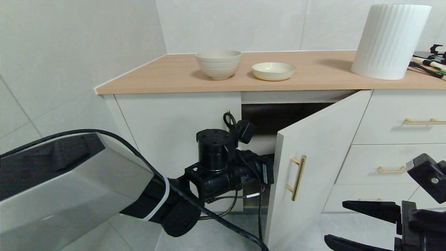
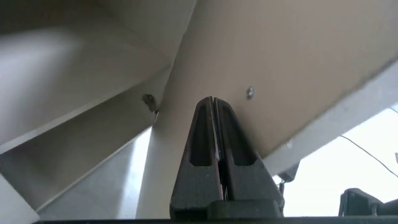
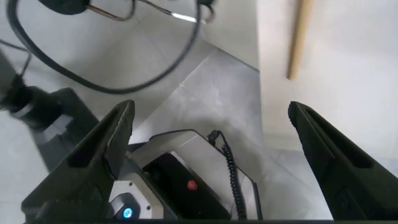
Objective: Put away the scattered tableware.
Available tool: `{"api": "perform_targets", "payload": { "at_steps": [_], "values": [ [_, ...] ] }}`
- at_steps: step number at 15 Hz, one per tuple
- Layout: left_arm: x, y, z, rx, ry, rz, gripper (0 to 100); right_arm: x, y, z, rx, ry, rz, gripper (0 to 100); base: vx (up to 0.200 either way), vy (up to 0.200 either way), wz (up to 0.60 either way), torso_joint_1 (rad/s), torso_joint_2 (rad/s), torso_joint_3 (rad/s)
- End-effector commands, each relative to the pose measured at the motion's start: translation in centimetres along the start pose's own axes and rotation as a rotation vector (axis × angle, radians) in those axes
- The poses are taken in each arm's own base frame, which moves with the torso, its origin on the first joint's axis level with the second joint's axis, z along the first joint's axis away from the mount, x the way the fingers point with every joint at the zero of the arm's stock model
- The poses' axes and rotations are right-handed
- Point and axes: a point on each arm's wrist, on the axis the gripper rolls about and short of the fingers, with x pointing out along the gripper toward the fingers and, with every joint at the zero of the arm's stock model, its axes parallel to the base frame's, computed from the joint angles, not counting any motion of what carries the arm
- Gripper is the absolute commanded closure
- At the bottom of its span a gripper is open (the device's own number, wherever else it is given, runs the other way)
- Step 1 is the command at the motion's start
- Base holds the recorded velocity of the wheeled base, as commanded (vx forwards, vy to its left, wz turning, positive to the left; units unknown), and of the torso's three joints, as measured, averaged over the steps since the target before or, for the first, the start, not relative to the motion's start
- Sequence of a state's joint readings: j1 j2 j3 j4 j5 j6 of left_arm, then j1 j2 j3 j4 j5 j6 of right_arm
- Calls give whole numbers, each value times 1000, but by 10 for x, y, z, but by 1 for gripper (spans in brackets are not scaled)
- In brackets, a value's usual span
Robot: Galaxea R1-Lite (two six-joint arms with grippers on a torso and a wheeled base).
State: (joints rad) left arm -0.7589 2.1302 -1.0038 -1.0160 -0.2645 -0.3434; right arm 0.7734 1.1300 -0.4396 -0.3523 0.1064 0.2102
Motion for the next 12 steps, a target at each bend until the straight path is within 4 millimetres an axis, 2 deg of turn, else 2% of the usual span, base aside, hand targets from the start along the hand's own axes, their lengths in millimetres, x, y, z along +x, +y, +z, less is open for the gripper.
{"api": "perform_targets", "payload": {
  "at_steps": [1, 2, 4, 5, 6, 7, 9, 12],
  "values": [
    [5, -21, -6, 7, 4, -21, 100, -12, 6, 3, -13, -43, 59, 0, 0, 0, 0, 0, 0, 0],
    [7, -38, -9, 13, 9, -53, 100, -21, 9, 4, -21, -71, 110, 0, 0, 0, 0, 0, 0, 0],
    [-2, -85, -10, 24, 21, -176, 100, -46, 13, 2, -45, -123, 272, 0, 0, 0, 0, 0, 0, 0],
    [-10, -99, -10, 29, 36, -242, 100, -56, 15, 2, -60, -143, 349, 0, 0, 0, 0, 0, 0, 0],
    [-21, -105, -11, 33, 76, -327, 100, -62, 14, 3, -66, -163, 376, 0, 0, 0, 0, 0, 0, 0],
    [-24, -101, -10, 31, 83, -329, 100, -61, 13, 4, -63, -163, 367, 0, 0, 0, 0, 0, 0, 0],
    [-27, -67, -2, 20, 57, -223, 100, -57, 12, 4, -56, -150, 357, 0, 0, 0, 0, 0, 0, 0],
    [-49, -30, 19, 19, -28, -116, 100, -53, 11, 4, -49, -136, 340, 0, 0, 0, 0, 0, 0, 0]
  ]
}}
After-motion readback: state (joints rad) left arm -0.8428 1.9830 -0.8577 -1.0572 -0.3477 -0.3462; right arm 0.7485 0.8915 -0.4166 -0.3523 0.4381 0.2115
